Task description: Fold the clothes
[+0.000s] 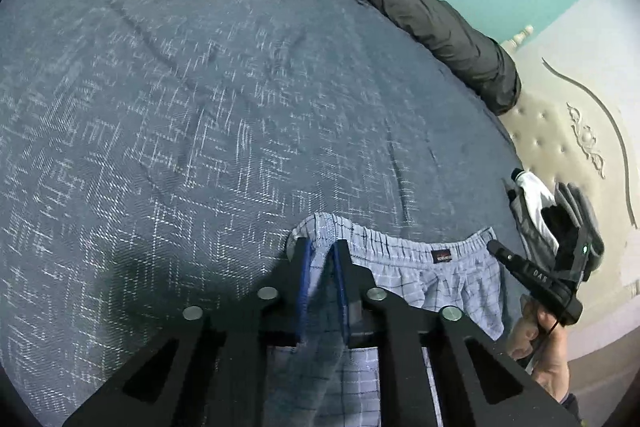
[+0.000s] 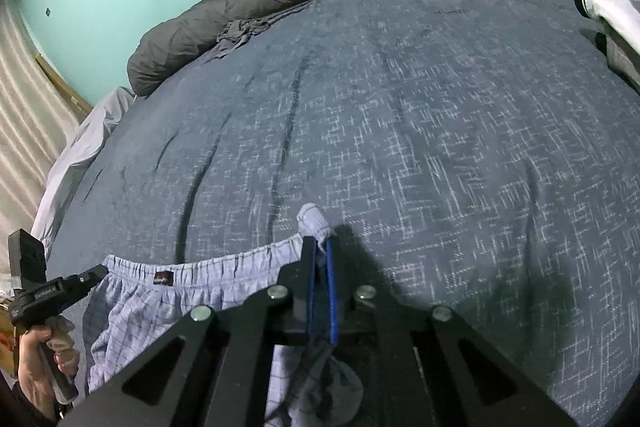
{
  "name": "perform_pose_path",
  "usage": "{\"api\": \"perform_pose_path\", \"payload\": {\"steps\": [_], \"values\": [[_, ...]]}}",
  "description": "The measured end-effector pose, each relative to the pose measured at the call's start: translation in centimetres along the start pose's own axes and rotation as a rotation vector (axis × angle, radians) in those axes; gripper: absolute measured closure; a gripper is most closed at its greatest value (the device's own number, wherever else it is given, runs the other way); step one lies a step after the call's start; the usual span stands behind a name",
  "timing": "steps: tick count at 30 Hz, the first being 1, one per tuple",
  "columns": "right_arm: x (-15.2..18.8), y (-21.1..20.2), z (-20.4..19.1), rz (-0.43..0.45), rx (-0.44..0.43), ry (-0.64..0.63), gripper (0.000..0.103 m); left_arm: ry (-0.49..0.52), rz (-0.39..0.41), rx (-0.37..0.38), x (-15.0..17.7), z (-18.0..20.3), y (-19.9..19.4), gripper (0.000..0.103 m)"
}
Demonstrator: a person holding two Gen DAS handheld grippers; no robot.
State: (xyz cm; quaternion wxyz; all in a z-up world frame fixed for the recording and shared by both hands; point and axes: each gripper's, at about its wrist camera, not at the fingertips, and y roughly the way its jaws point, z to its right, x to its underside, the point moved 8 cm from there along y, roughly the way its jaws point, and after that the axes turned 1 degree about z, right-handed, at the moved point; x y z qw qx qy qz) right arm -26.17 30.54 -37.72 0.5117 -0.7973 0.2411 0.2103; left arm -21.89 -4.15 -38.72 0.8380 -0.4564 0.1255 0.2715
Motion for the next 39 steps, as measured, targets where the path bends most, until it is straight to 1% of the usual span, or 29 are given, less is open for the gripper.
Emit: {"api": "perform_pose_path", "payload": {"steps": [1, 3, 4, 6, 8, 11, 15, 17, 19, 20, 21, 23, 26, 28, 31, 34, 37, 39], "values": [[0.0, 0.0, 0.1, -0.001, 0.000, 0.002, 0.098, -0.002, 0.001, -0.008, 0.0, -0.1, 0.1, 0.082], [0.1, -0.2, 0.3, -0.002, -0.001, 0.004, 0.098, -0.007, 0.000, -0.014, -0.2, -0.1, 0.2, 0.071], [0.1, -0.2, 0.3, -0.003, -0.001, 0.006, 0.098, -0.012, -0.003, -0.009, -0.2, -0.1, 0.3, 0.070], [0.2, -0.1, 0.5, -0.007, -0.004, 0.010, 0.098, -0.027, -0.015, 0.000, -0.2, -0.1, 0.8, 0.068], [0.4, 0.0, 0.5, -0.010, -0.008, 0.012, 0.098, -0.052, -0.027, 0.005, -0.1, -0.9, 1.0, 0.066], [0.5, 0.0, 0.5, -0.012, -0.013, 0.010, 0.098, -0.099, -0.045, 0.032, 0.1, -1.6, 1.2, 0.063], [0.5, 0.0, 0.3, -0.014, -0.017, 0.006, 0.098, -0.118, -0.054, 0.058, -0.1, -1.7, 1.5, 0.063], [0.6, 0.0, 0.1, -0.016, -0.018, 0.002, 0.098, -0.102, -0.060, 0.055, 0.0, -1.6, 1.8, 0.064], [0.7, 0.0, 0.0, -0.016, -0.019, -0.002, 0.098, -0.096, -0.059, 0.052, 0.1, -1.4, 1.8, 0.080], [0.6, 0.0, 0.0, -0.014, -0.021, -0.004, 0.098, -0.089, -0.055, 0.052, 0.1, -1.4, 1.7, 0.091], [0.5, -0.1, -0.1, -0.012, -0.022, -0.006, 0.098, -0.076, -0.044, 0.047, -0.1, -1.2, 1.3, 0.093], [0.3, -0.4, -0.4, -0.001, -0.033, -0.014, 0.098, -0.029, -0.011, 0.031, -0.6, -0.4, 0.4, 0.096], [-0.2, -1.2, -1.3, 0.025, -0.046, -0.037, 0.099, 0.052, 0.046, 0.001, -1.5, 1.1, -1.2, 0.096], [-0.7, -2.2, -2.0, 0.056, -0.057, -0.048, 0.099, 0.075, 0.089, 0.006, -2.2, 2.2, -3.2, 0.096], [-1.8, -5.0, -3.3, 0.132, -0.077, -0.072, 0.099, 0.138, 0.167, -0.016, -3.1, 3.9, -6.5, 0.096], [-2.7, -7.9, -4.5, 0.197, -0.106, -0.084, 0.099, 0.163, 0.215, 0.006, -4.0, 5.1, -9.5, 0.096], [-3.8, -10.9, -6.1, 0.233, -0.113, -0.129, 0.099, 0.183, 0.256, 0.026, -4.9, 6.9, -12.9, 0.096], [-4.5, -13.1, -7.1, 0.258, -0.118, -0.151, 0.100, 0.191, 0.274, 0.031, -5.5, 8.1, -14.1, 0.096]]}}
